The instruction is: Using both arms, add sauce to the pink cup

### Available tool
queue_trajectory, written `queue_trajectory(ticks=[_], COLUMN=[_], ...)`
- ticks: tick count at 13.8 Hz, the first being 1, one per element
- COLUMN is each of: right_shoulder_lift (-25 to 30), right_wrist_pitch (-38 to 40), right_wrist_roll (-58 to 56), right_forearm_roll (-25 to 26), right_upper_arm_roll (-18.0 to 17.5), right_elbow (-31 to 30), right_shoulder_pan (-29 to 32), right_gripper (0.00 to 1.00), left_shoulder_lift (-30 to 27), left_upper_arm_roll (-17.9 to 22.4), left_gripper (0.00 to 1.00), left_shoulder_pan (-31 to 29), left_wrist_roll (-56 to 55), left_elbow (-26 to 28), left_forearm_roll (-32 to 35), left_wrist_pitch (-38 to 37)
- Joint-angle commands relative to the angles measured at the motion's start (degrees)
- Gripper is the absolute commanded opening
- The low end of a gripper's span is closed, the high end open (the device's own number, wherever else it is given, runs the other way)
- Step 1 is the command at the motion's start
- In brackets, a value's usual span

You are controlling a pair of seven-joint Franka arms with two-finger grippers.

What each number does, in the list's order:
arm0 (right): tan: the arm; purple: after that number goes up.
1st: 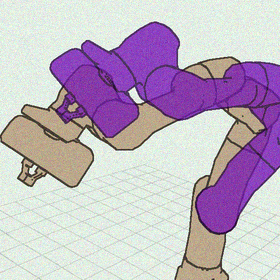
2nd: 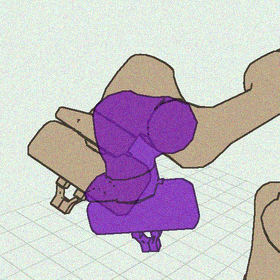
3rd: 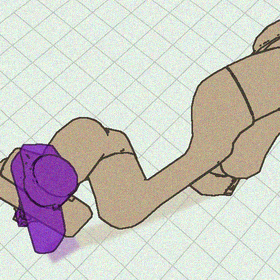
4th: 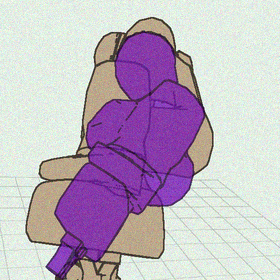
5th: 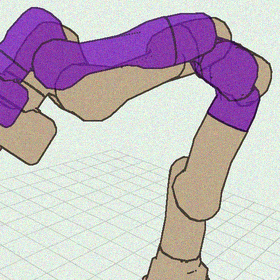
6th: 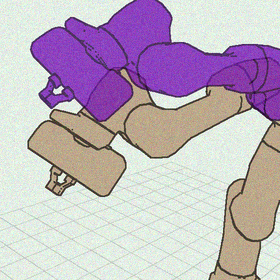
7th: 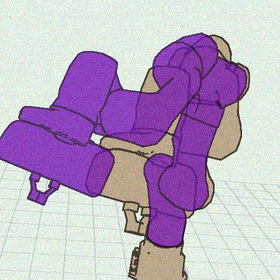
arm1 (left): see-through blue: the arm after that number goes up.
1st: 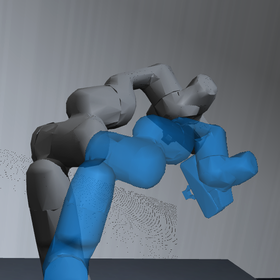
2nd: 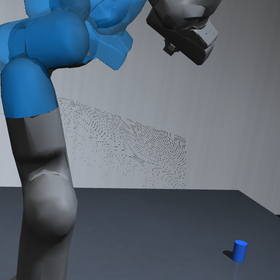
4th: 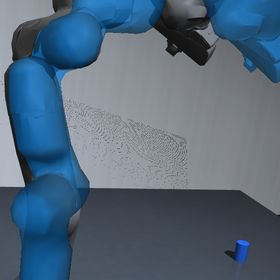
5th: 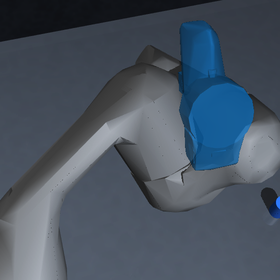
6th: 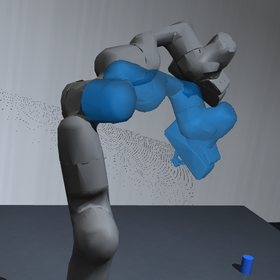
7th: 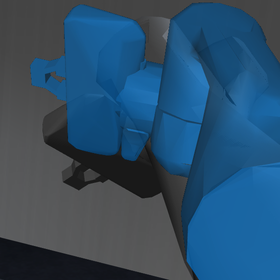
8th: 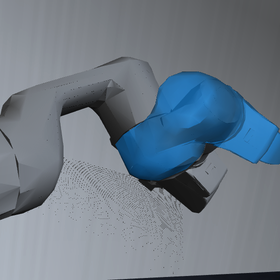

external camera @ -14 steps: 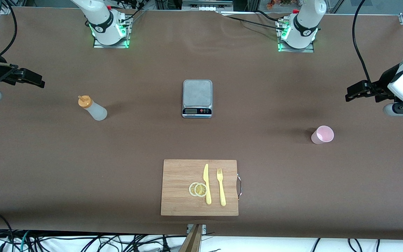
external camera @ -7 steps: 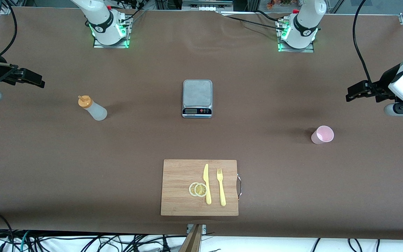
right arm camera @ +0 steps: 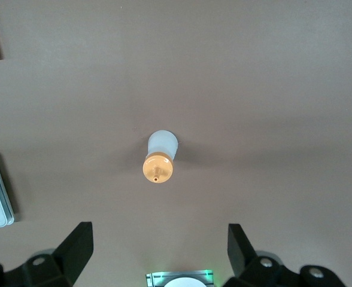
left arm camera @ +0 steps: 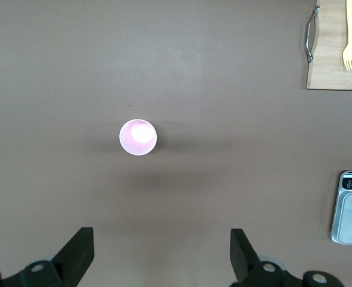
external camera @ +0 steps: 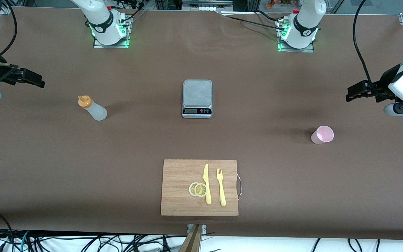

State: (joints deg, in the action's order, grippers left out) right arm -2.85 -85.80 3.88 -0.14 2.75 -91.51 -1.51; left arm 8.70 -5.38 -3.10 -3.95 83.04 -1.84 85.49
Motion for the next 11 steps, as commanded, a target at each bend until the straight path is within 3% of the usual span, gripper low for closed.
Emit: queue_trajectory(ticks=[1,11], right_shoulder_lift=[-0.3,-0.3], right_wrist_pitch=[1.0,0.9], right_wrist_roll=[0.7,0.7], right_forearm_roll=[0.0,0.0], right_upper_arm_roll=[-0.4,-0.4], right_elbow=[1.2,1.2], right_shoulder_pan=[0.3,0.3], right_gripper=[0.99,0.99], left_shoulder_lift=[-0.3,0.6], left_upper_arm_roll=[0.2,0.5], left_gripper=[1.0,1.0], left_shoulder_pan=[0.2,-0.4], left_wrist_roll=[-0.3,-0.3], left_elbow=[0.0,-0.1], left_forearm_roll=[-1.1,-1.1], left_wrist_pitch=[-0.2,-0.4])
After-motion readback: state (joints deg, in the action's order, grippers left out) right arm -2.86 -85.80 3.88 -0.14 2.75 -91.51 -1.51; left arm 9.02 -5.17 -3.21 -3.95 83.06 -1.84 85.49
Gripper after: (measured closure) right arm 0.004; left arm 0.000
